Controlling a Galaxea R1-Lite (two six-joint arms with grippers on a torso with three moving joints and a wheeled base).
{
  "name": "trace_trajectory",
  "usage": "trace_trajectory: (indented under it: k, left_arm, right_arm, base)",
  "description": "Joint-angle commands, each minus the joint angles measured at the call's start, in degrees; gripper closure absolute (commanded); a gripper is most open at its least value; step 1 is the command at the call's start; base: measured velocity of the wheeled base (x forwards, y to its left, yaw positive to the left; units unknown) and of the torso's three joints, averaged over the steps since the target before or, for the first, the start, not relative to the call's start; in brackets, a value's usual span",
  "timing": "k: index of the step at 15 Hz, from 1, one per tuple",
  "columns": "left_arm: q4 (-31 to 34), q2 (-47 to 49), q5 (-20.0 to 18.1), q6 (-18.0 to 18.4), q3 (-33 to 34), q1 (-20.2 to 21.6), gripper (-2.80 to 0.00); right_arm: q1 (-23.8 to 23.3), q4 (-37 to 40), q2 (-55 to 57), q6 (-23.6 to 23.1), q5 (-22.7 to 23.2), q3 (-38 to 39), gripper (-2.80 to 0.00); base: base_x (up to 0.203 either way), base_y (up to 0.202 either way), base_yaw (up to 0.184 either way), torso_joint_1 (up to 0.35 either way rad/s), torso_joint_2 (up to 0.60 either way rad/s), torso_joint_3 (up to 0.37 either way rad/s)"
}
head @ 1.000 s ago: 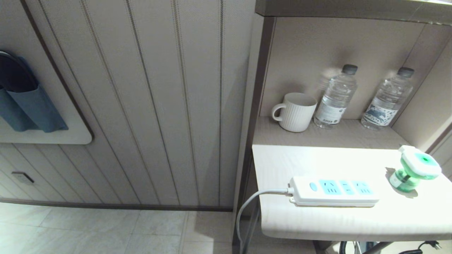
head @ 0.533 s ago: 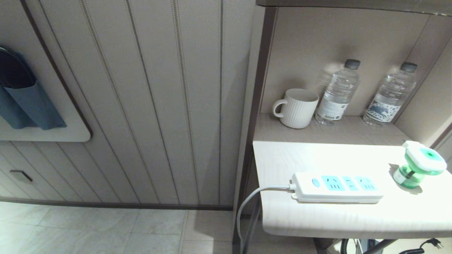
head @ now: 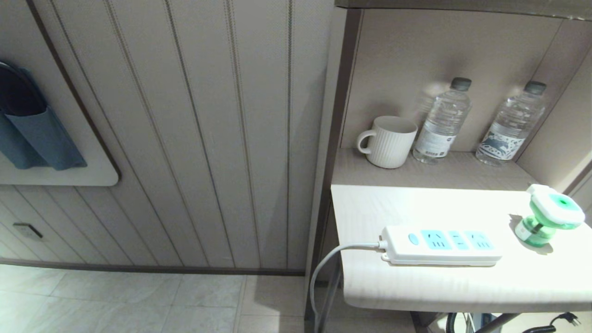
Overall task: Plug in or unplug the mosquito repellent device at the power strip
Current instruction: Pick up the mosquito repellent liquid
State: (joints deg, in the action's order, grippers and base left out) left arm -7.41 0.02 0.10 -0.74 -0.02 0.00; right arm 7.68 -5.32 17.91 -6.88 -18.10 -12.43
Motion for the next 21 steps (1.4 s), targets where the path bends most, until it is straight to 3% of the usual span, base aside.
trace_trajectory:
  k: [1,2,6,15,21]
  left_arm:
    - [-0.06,0.06,-0.01,-0.05,0.02,0.00,0.00]
    - [-0.06,0.06,-0.01,-0.05,0.02,0.00,0.00]
    - [0.03,0.06,-0.01,0.04,0.02,0.00,0.00]
    - [-0.06,-0.02,-0.01,0.39,0.02,0.00,0.00]
    - [-0.06,-0.02,-0.01,0.39,0.02,0.00,0.00]
  right_arm:
    - [-0.25,-7.74,-0.60,-0.77,-0.32,5.04,0.00]
    - [-0.38,-12.70,-0.60,-1.31,-0.50,7.68,0.00]
    - [-0.30,-14.81,0.81,-1.56,-5.20,9.79,0.00]
    - [-0.77,-19.80,8.04,-1.24,-6.45,9.29,0.00]
    - [-4.60,-36.93,22.96,5.31,-7.21,9.01,0.00]
  base:
    - [0.000,0.000,0.000,0.000,0.00,0.000]
    - [0.000,0.000,0.000,0.000,0.00,0.000]
    - [0.000,0.000,0.000,0.000,0.00,0.000]
    - [0.000,0.000,0.000,0.000,0.00,0.000]
    - [0.000,0.000,0.000,0.000,0.00,0.000]
